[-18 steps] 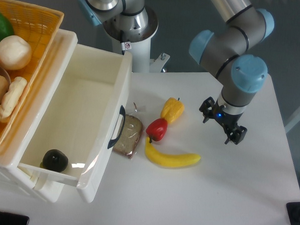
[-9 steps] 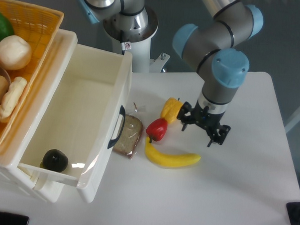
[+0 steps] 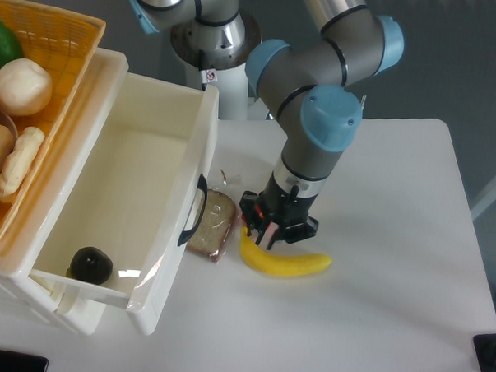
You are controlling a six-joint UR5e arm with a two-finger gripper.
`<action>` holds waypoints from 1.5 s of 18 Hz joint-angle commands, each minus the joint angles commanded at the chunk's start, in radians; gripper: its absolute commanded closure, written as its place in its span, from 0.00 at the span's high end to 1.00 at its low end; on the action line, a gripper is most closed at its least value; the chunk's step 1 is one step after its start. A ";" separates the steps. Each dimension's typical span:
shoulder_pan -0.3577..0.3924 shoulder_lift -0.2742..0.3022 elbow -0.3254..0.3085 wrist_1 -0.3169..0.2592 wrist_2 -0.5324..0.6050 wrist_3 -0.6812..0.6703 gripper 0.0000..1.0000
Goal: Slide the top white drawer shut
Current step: 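Bring the gripper against the front panel of the open drawer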
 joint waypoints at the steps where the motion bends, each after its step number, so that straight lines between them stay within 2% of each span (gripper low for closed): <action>1: 0.002 0.000 0.000 -0.026 -0.022 0.000 0.00; 6: 0.008 0.003 0.006 -0.161 -0.083 0.000 0.00; 7: 0.014 0.006 0.014 -0.202 -0.088 0.000 0.00; 9: 0.031 0.008 0.067 -0.342 -0.098 0.005 0.00; 11: 0.040 0.006 0.101 -0.410 -0.117 0.009 0.00; 22: 0.031 0.009 0.094 -0.416 -0.169 0.011 0.00; 27: 0.020 0.029 0.086 -0.417 -0.184 0.011 0.00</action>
